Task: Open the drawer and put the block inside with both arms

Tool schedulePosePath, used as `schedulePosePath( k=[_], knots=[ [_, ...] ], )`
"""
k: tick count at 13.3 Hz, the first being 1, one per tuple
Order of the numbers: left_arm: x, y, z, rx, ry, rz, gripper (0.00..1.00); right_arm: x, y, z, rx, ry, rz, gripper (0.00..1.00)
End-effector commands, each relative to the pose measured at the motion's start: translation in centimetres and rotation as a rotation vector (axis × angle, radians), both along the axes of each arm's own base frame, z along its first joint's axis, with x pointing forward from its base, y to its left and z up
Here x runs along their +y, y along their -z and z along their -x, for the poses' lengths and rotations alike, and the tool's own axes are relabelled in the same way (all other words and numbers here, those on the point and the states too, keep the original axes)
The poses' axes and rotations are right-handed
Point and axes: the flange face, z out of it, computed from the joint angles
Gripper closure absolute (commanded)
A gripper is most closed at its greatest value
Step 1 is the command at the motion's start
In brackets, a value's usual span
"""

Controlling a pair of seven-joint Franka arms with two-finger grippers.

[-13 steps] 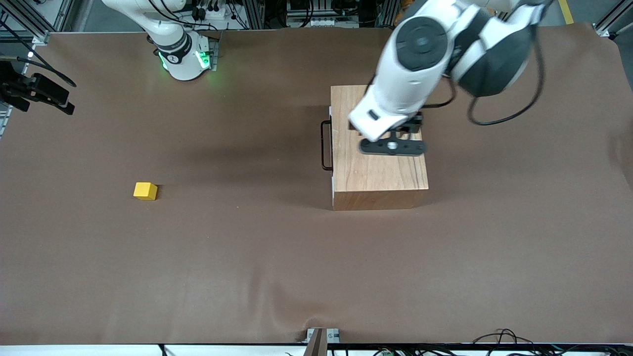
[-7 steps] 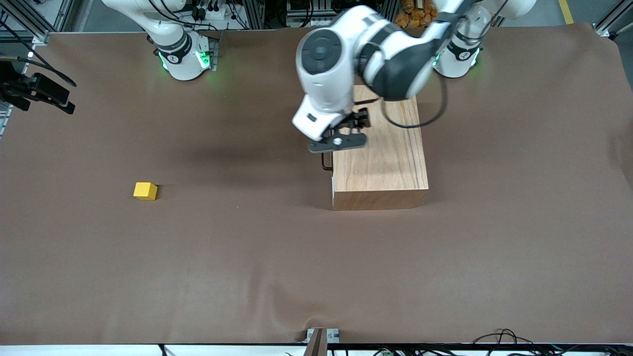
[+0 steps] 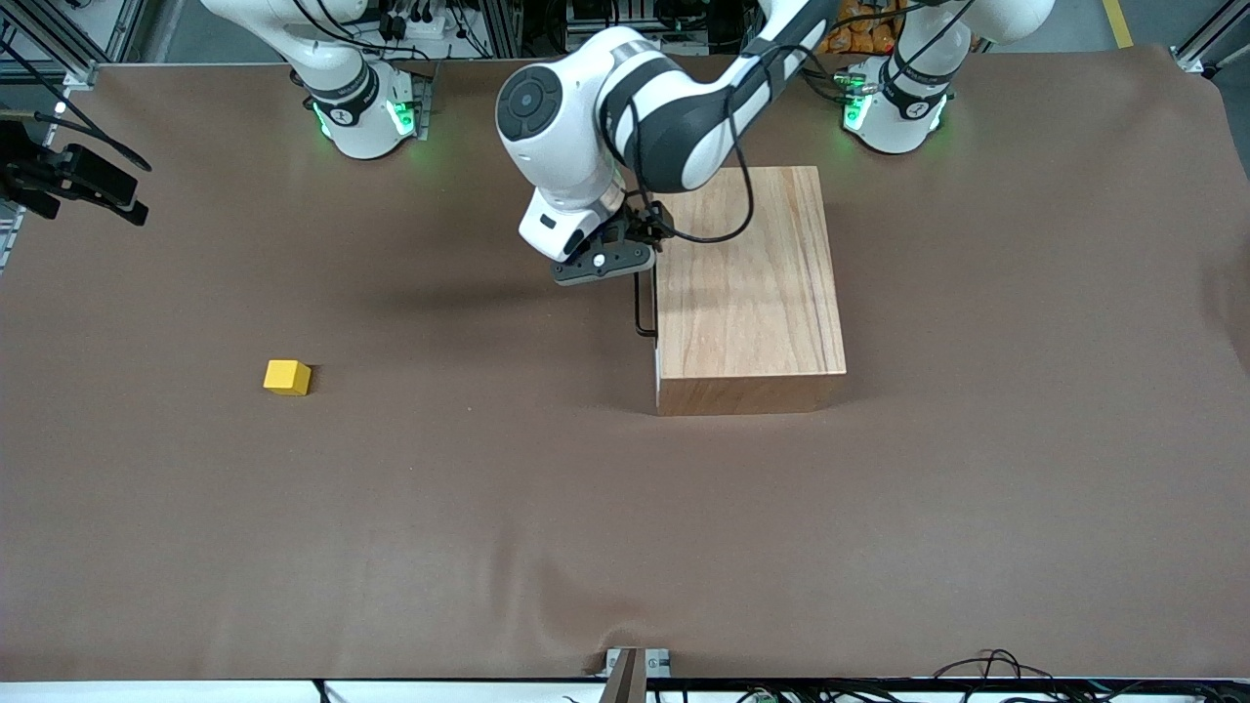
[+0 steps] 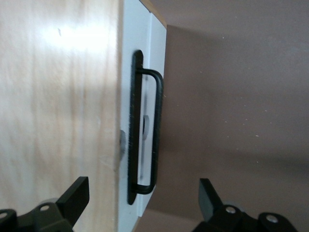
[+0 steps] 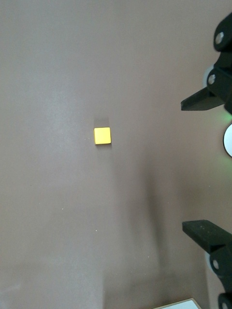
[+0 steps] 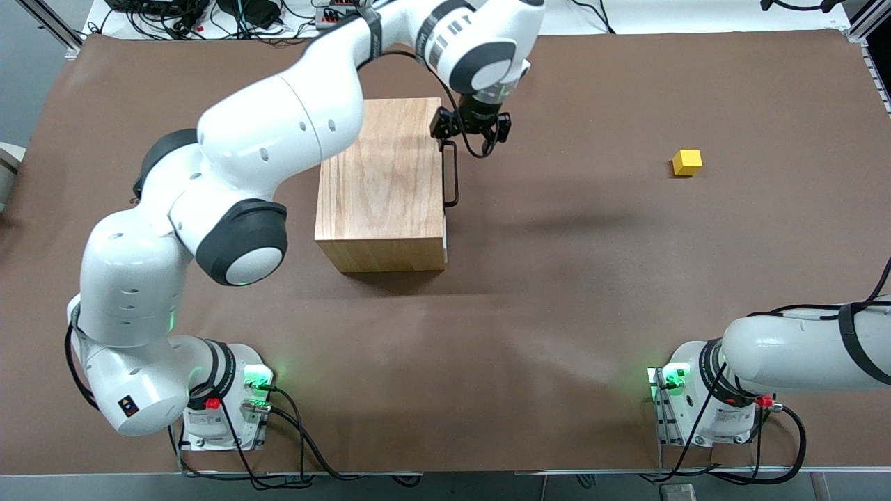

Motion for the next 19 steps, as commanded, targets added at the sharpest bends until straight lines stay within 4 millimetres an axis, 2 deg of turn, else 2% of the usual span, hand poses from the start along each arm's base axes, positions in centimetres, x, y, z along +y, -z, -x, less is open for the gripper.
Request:
schedulePosePath(
  k=[1, 4, 9, 12, 19],
  knots=[
    [-1.6, 0.2, 0.3, -0.061, -0.034, 0.013, 0.00, -0.1, -0.2, 0.4, 0.000, -0.004, 0.001, 0.00],
    [-2.7, 3.0, 1.1, -0.060, -0.025, -0.004, 0.00, 0.0, -0.2, 0.4, 0.001, -0.005, 0.001, 0.00],
    [-2.7, 5.0, 1.3, -0.061, -0.010, -0.051, 0.00, 0.0, -0.2, 0.4, 0.004, -0.007, 0.001, 0.00],
    [-2.7, 8.0, 1.1, -0.058, 0.002, -0.095, 0.00, -0.1, -0.2, 0.4, 0.006, -0.004, 0.001, 0.00],
    [-2.5, 10.1, 1.0, -0.056, 0.027, -0.128, 0.00, -0.1, -0.1, 0.5, 0.007, -0.004, 0.001, 0.00]
  ],
)
